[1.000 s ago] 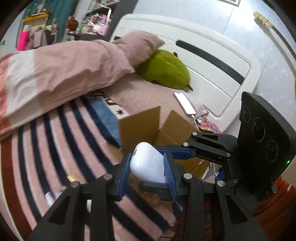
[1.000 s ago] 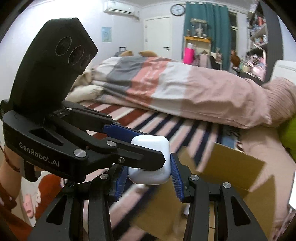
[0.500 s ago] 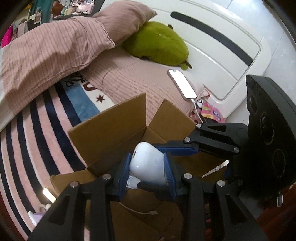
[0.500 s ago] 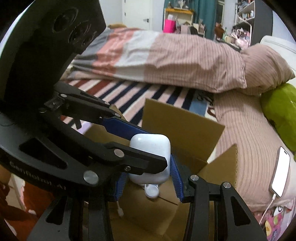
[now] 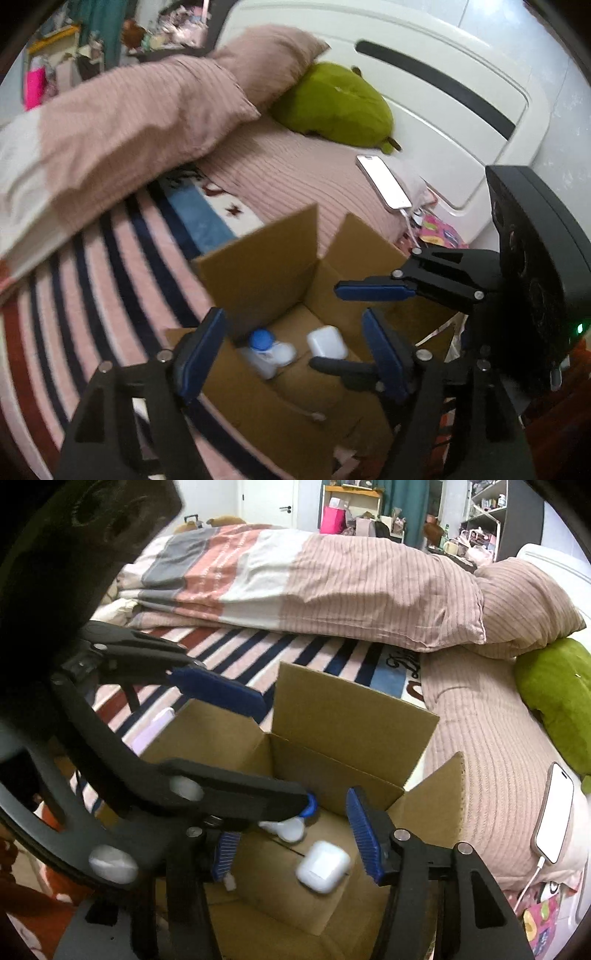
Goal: Organize rigid objects
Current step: 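Take the earbud case with the left gripper and drop it into the box, then grasp the lilac box with the right gripper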
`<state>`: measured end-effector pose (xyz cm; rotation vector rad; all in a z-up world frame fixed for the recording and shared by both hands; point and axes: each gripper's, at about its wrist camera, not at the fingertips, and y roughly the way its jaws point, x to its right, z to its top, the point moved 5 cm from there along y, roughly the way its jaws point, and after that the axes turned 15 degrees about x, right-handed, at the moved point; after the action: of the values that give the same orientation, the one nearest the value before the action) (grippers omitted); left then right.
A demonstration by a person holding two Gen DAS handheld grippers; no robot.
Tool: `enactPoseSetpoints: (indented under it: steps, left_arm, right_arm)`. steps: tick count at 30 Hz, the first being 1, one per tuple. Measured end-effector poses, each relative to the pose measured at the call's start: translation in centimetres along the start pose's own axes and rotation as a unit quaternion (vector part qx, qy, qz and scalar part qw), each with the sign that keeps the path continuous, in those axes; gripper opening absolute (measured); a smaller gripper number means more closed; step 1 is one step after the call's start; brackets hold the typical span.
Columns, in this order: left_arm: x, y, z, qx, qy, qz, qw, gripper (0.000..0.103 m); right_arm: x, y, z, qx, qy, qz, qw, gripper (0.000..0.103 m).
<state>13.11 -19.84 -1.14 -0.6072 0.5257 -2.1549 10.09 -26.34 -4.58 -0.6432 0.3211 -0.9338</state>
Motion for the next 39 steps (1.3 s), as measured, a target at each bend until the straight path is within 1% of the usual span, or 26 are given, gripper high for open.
enactPoseSetpoints:
  steps: [1,4,6,7,8,9,12,15,17,18,20,23,26,28,31,33,36,37,39]
  left_arm:
    - [-0.7,-1.3,0.0,0.011,0.001,0.014,0.9999,0.080]
    - [-2.7,-4.5,-0.3,0.032,-0.006,0.047,0.9984,0.081]
    - [-4.7,-7.0,-0.7,0.048,-0.013,0.079,0.9957,0.081]
    - [-5.7,-8.2,-1.1,0.054,-0.015,0.095,0.9939,0.082]
    - [-7.1,-9.7,-1.6,0.062,-0.020,0.113,0.9915,0.082]
    - [-7.9,-10.5,-2.0,0.066,-0.023,0.121,0.9901,0.082]
    - [-11.0,-13.2,-3.9,0.075,-0.034,0.152,0.9849,0.083]
    - [-14.2,-14.8,-6.7,0.074,-0.045,0.183,0.9793,0.084]
    - [-15.7,-15.1,-8.4,0.073,-0.053,0.195,0.9766,0.084]
    - [-16.3,-15.2,-9.3,0.072,-0.058,0.201,0.9753,0.084]
    - [-17.8,-15.4,-11.4,0.070,-0.069,0.209,0.9729,0.084]
    - [-19.2,-15.4,-14.0,0.063,-0.085,0.207,0.9726,0.084]
    - [-20.0,-15.3,-15.8,0.059,-0.104,0.204,0.9717,0.084]
    - [-20.5,-15.3,-17.0,0.057,-0.118,0.202,0.9707,0.084]
    - [-21.1,-15.3,-17.9,0.055,-0.128,0.200,0.9698,0.084]
    - [-21.2,-15.5,-18.3,0.054,-0.131,0.202,0.9690,0.084]
    - [-21.3,-15.9,-18.4,0.058,-0.135,0.205,0.9677,0.084]
    - [-21.3,-16.1,-18.4,0.060,-0.136,0.206,0.9672,0.084]
    - [-21.3,-16.3,-18.4,0.062,-0.137,0.207,0.9667,0.084]
  right_arm:
    - [-0.4,-0.2,0.3,0.008,0.002,0.005,1.000,0.051]
    - [-2.5,-0.6,1.6,0.033,0.003,0.029,0.999,0.051]
    - [-4.8,-0.8,2.6,0.048,-0.003,0.057,0.997,0.054]
    - [-6.4,-0.8,3.1,0.055,-0.007,0.075,0.996,0.057]
    - [-7.3,-0.8,3.3,0.058,-0.010,0.084,0.995,0.058]
    - [-9.1,-0.7,3.7,0.063,-0.014,0.104,0.993,0.058]
    - [-13.1,0.0,4.2,0.065,-0.026,0.141,0.987,0.058]
    - [-17.1,1.3,4.2,0.058,-0.036,0.183,0.981,0.060]
    - [-19.1,2.5,3.7,0.049,-0.037,0.202,0.977,0.065]
    - [-20.0,3.3,3.4,0.043,-0.036,0.208,0.976,0.066]
    - [-20.9,5.0,2.5,0.026,-0.029,0.211,0.977,0.067]
    - [-21.4,7.8,0.5,-0.006,-0.001,0.211,0.977,0.067]
    - [-20.4,11.6,-1.9,-0.035,0.032,0.182,0.982,0.067]
    - [-19.8,13.7,-3.0,-0.049,0.058,0.171,0.982,0.067]
    - [-19.6,16.0,-3.6,-0.059,0.083,0.159,0.982,0.067]
    - [-19.5,17.5,-3.7,-0.063,0.097,0.143,0.983,0.067]
    - [-19.2,19.4,-3.6,-0.071,0.141,0.132,0.979,0.068]
    - [-19.2,19.7,-3.4,-0.068,0.142,0.121,0.980,0.068]
    - [-19.2,20.2,-3.1,-0.061,0.132,0.088,0.985,0.068]
